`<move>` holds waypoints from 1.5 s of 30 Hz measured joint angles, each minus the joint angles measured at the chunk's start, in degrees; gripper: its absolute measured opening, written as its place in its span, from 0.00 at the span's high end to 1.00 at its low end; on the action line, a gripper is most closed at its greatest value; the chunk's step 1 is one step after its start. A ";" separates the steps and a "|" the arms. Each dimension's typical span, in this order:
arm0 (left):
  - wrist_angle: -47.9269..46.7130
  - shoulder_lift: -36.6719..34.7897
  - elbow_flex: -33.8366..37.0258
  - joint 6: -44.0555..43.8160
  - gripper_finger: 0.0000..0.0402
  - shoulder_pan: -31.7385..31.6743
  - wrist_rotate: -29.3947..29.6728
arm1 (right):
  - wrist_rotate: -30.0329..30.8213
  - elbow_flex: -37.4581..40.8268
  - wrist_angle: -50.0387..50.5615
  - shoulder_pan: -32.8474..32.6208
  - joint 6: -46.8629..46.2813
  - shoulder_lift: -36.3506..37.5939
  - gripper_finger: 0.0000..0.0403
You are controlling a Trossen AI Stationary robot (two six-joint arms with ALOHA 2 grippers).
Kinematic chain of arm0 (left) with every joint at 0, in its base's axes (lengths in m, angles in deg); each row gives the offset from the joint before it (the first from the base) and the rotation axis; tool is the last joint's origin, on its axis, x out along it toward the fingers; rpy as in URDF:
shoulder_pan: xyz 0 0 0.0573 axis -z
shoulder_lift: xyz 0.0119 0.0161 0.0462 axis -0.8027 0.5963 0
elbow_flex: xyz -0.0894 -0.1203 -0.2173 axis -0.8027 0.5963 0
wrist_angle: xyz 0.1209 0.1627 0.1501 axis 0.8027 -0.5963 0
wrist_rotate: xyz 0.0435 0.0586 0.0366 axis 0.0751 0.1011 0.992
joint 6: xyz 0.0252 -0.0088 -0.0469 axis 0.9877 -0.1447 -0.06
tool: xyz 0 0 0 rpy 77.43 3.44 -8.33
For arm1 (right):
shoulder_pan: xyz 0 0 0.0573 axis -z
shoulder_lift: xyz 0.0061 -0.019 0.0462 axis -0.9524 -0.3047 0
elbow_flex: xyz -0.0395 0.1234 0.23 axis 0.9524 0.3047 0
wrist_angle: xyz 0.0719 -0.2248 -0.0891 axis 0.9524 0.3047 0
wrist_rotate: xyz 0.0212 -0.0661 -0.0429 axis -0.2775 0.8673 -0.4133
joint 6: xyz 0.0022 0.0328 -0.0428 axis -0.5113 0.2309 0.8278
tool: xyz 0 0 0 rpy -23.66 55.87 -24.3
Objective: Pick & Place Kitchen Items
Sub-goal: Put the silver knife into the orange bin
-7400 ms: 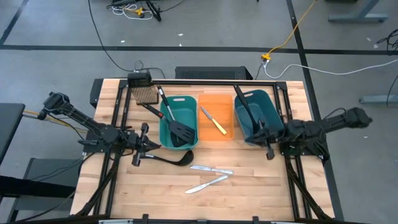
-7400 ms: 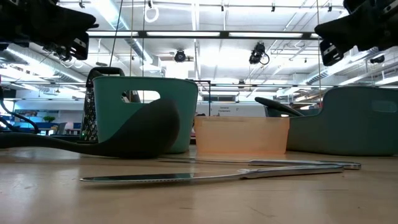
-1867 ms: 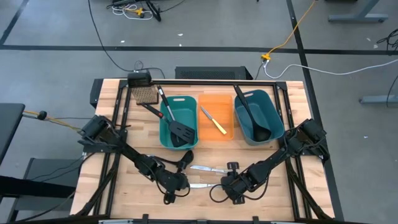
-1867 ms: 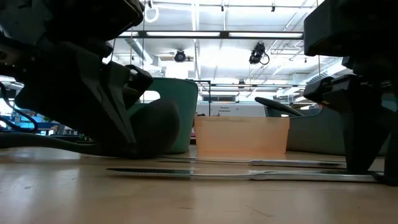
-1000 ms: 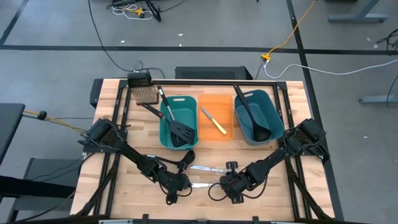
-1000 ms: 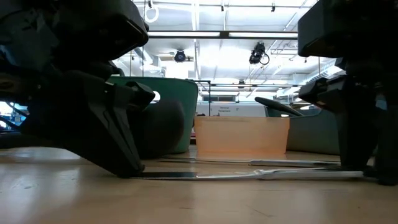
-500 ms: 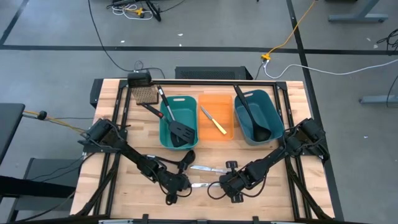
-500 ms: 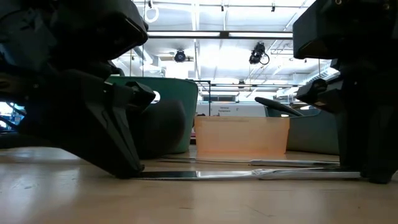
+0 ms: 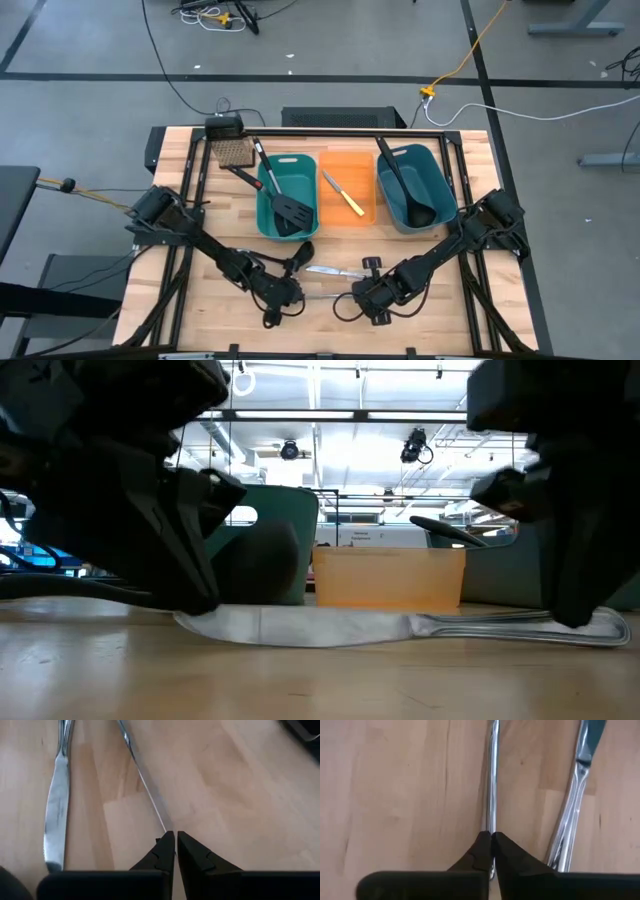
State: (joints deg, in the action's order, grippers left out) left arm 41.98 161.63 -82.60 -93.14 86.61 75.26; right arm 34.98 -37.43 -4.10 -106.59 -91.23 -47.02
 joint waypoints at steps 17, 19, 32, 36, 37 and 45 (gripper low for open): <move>0.17 -0.05 0.00 0.93 0.98 0.00 0.61 | 1.96 -1.60 1.85 0.07 0.43 -0.67 0.98; 0.18 -0.05 -0.03 1.05 0.97 -0.04 1.18 | 2.12 -1.60 0.25 0.07 0.38 -0.67 0.97; 0.12 -0.05 -0.09 3.17 0.97 -0.04 1.68 | 0.14 -1.71 -12.50 0.03 -9.40 -0.86 0.61; 0.12 -0.07 -0.09 3.79 0.97 -0.04 1.68 | 0.19 -1.76 -11.17 -0.66 -12.70 -2.52 0.53; 0.11 -0.07 -0.09 4.02 0.97 -0.04 1.68 | 0.19 -1.76 -10.86 -0.89 -13.38 -3.11 0.53; -0.02 -0.12 -0.11 4.04 0.97 -0.53 1.68 | 1.76 -2.13 -9.57 -1.96 -13.55 -7.03 0.56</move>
State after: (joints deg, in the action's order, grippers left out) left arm 41.96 161.51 -82.72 -89.11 86.08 76.93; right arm 36.73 -39.55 -13.66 -108.55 -104.78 -54.04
